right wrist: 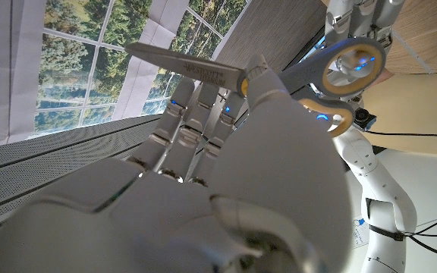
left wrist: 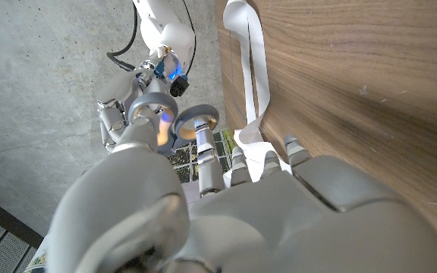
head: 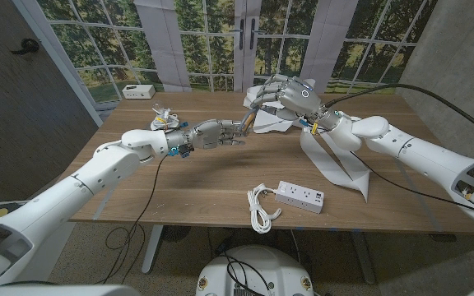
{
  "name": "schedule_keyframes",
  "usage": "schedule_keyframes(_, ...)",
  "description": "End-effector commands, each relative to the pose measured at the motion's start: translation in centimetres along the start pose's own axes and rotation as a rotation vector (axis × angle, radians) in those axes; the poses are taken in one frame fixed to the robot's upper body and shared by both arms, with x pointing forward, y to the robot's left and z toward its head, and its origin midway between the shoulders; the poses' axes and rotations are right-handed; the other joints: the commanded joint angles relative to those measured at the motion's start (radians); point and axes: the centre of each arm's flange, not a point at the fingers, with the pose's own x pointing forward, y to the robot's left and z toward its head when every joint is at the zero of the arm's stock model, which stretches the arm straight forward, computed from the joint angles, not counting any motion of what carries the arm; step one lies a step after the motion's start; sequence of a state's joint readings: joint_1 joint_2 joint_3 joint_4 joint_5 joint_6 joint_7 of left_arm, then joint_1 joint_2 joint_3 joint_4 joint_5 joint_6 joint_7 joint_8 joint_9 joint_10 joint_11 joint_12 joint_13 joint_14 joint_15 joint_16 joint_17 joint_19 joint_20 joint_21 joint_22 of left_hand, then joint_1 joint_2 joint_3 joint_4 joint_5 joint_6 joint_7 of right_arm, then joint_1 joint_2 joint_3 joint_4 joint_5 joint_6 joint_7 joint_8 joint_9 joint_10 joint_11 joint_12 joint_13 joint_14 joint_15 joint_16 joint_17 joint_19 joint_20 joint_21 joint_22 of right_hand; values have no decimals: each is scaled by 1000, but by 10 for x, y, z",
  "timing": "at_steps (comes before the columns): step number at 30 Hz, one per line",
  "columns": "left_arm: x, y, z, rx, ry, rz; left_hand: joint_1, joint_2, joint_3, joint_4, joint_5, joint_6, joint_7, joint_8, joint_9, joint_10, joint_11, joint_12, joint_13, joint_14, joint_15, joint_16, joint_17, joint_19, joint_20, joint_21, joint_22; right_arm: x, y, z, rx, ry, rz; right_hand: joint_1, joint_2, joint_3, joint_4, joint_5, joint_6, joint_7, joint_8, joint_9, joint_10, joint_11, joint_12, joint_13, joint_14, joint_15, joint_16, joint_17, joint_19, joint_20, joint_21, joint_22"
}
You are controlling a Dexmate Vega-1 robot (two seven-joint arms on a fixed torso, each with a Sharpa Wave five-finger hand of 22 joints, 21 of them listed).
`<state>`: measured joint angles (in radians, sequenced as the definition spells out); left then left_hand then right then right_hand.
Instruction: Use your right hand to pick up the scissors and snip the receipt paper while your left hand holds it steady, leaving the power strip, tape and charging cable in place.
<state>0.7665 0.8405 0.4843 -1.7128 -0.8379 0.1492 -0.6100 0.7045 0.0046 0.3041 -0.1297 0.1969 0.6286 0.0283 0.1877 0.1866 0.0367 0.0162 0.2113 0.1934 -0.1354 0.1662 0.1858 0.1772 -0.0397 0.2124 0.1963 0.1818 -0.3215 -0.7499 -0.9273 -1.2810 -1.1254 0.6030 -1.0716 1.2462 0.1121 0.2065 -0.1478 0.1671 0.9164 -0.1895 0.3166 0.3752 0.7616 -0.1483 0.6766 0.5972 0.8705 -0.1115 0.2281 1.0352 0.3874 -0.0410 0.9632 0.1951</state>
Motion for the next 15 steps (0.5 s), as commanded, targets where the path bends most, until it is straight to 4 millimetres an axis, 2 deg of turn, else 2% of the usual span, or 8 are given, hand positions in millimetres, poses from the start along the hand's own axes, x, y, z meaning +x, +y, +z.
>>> schedule_keyframes(1, 2, 1, -1, -7, -3, -3, -5, -4, -7, -2, 3, 9, 2, 4, 0, 7, 4, 5, 2, 2, 3, 5, 2, -6, 3, 3, 3, 5, 0, 2, -15, -9, 45, 24, 32, 1, 6, 10, 9, 0, 5, 4, 67, -42, -2, 56, 12, -127, 2, 3, -6, -74, 9, 1)
schedule_keyframes(9, 3, 2, 0, 0, 3, -5, -10, -8, -12, 0, 3, 8, 7, 3, 0, 4, 6, 4, 2, 1, 3, 4, 2, -6, 3, 3, 3, 10, -1, 2, -23, -16, 66, 23, 32, 1, 7, 9, 6, -4, 6, 8, 62, -44, -5, 62, 7, -127, -1, 6, -16, -73, 16, 0)
schedule_keyframes(15, 4, 2, -1, -9, 6, -9, -21, -15, -23, 3, 4, 26, 1, 8, -1, 10, -5, 7, 3, 5, 2, 5, 3, -4, 3, 5, 4, 15, -2, 1, -34, -28, 112, 22, 33, 1, 8, 10, 7, -3, 6, 6, 65, -40, -6, 61, 6, -127, -2, 4, -16, -74, 21, -1)
